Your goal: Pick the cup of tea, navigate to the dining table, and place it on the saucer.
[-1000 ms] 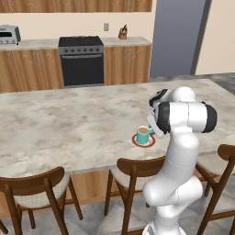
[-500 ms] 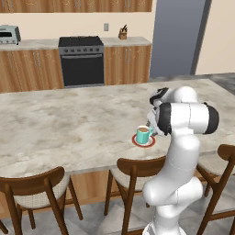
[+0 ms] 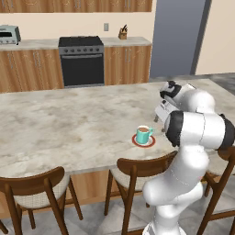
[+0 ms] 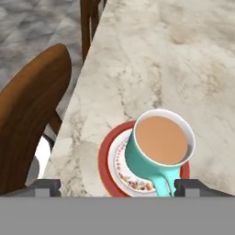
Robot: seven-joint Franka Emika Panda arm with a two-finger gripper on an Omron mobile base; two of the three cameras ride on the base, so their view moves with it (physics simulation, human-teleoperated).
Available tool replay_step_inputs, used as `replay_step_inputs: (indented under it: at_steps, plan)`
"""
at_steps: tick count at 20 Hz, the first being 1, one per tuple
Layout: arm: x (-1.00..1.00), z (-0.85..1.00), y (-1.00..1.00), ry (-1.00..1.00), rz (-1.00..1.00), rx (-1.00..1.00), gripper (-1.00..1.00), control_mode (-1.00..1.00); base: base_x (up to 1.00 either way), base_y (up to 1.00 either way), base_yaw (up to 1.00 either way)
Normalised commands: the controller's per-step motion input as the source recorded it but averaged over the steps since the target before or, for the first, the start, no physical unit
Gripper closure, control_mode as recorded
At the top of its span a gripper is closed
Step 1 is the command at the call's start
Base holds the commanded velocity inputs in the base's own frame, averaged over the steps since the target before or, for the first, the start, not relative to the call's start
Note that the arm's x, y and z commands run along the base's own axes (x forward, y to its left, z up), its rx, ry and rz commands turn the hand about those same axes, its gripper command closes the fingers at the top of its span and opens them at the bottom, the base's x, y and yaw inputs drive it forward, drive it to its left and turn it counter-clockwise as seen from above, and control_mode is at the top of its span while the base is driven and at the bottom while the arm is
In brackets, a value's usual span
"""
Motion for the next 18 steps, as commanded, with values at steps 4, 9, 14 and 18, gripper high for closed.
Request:
replay_step_inputs:
  at_steps: [4,9,14,18]
  plan:
    - [-0.74,0.66,0.27,0.00,-0.12,-0.10,-1.00,-1.00,0.00,0.00,0.00]
    - [-0.79,0.76,0.40,0.00,-0.26,-0.04,-1.00,-1.00,0.00,0.00,0.00]
    - [-0.88,0.74,0.43,0.00,-0.28,-0.04,-1.00,-1.00,0.00,0.00,0.00]
    - [-0.85,0.57,0.45,-0.01,-0.23,-0.05,-1.00,-1.00,0.00,0.00,0.00]
